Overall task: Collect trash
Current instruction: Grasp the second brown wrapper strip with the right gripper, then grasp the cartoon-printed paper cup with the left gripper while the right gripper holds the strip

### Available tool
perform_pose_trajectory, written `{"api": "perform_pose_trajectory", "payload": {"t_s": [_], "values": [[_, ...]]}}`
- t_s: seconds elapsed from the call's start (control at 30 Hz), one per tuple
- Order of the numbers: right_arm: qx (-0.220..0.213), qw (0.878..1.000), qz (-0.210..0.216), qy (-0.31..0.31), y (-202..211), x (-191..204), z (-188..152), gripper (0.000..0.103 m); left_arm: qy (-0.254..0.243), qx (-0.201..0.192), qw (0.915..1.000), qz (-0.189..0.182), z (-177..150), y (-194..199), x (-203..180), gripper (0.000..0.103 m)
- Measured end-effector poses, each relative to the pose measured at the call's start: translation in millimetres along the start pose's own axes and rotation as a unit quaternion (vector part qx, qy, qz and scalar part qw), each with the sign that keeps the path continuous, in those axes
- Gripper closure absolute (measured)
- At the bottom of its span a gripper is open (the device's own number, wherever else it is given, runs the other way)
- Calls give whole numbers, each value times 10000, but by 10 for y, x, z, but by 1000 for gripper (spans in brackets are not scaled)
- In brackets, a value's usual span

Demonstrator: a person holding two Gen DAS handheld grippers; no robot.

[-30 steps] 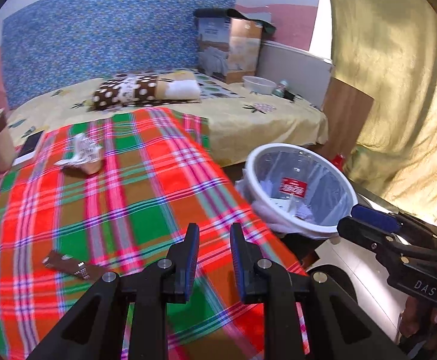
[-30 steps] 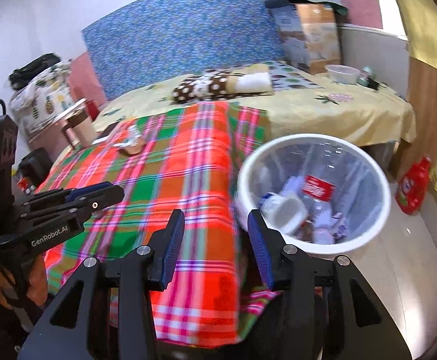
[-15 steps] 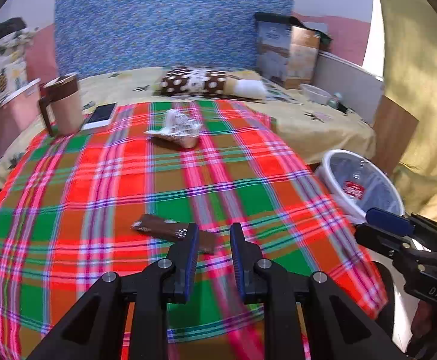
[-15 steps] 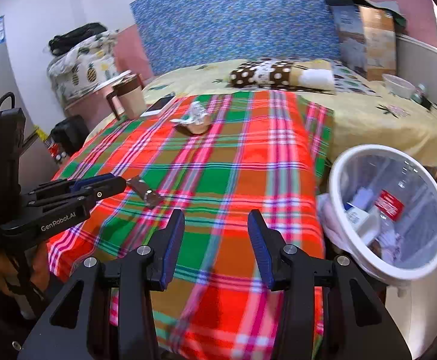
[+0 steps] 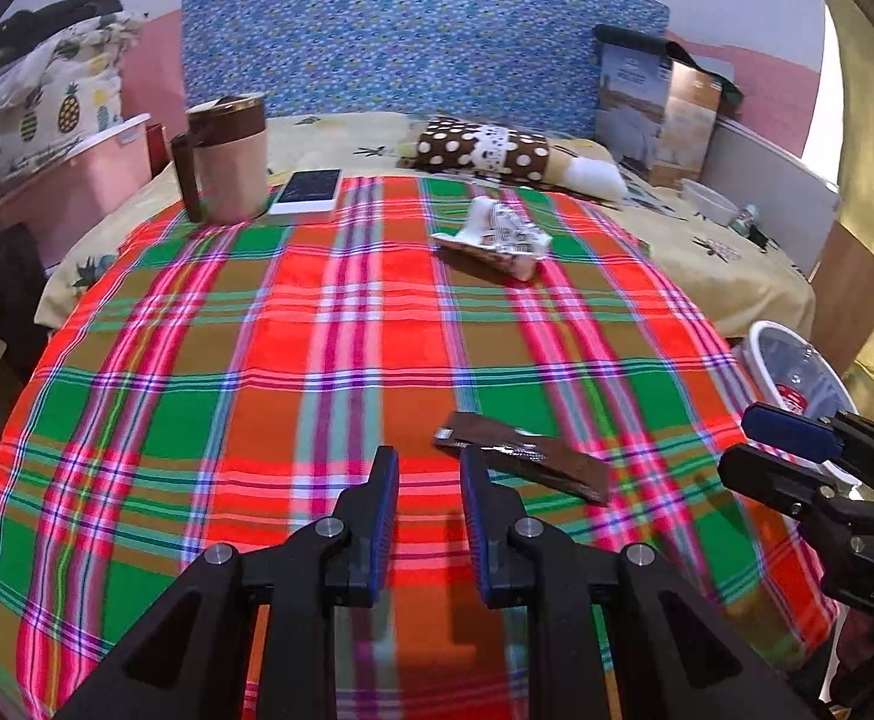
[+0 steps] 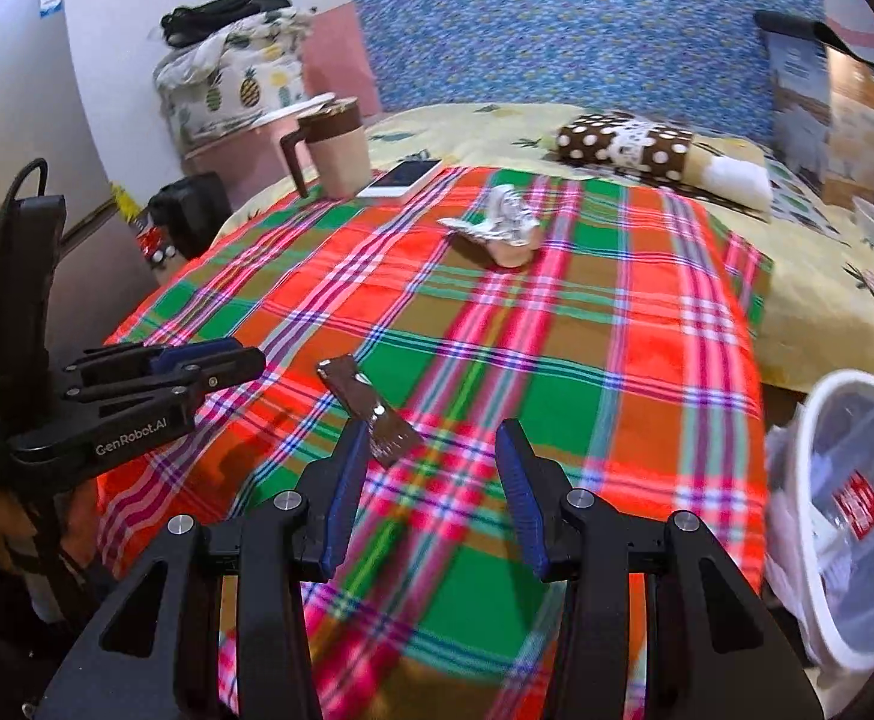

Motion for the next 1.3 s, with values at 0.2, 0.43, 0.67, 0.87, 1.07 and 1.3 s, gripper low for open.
{"api": "perform_pose_trajectory", "payload": {"t_s": [0.2, 0.43, 0.67, 0.87, 1.07, 1.3], "values": [[301, 9991, 142, 275, -256, 137, 18, 57, 182, 40, 9998, 79, 21, -50, 233, 82], [660, 9951, 342, 653, -516, 317, 29, 57, 310, 75, 9994, 116, 46, -108, 395, 82], [734, 9953, 309, 553, -501, 283, -14, 82, 311, 115, 9994, 116, 92, -163, 420, 82], [488, 9986, 91, 199, -336, 68, 38, 82, 198, 90, 9997, 67, 184, -185, 328, 82], [323, 9992, -157, -146, -172, -186, 24, 82, -33, 17, 10000, -20, 344, -211, 126, 82], [200, 9982, -373, -415, -72, -452, 28, 82, -289, -2, 9995, -122, 546, -310, -112, 81]]}}
Point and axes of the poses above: each gripper's, at about its wrist camera, not at the fingertips, and y roughly against the way its jaws point, x to its left, z to its top, the point moved 7 cm from there along -y, roughly the way its jaws point, and after that the axes turned 1 degree about x, right-handed, at the moved point
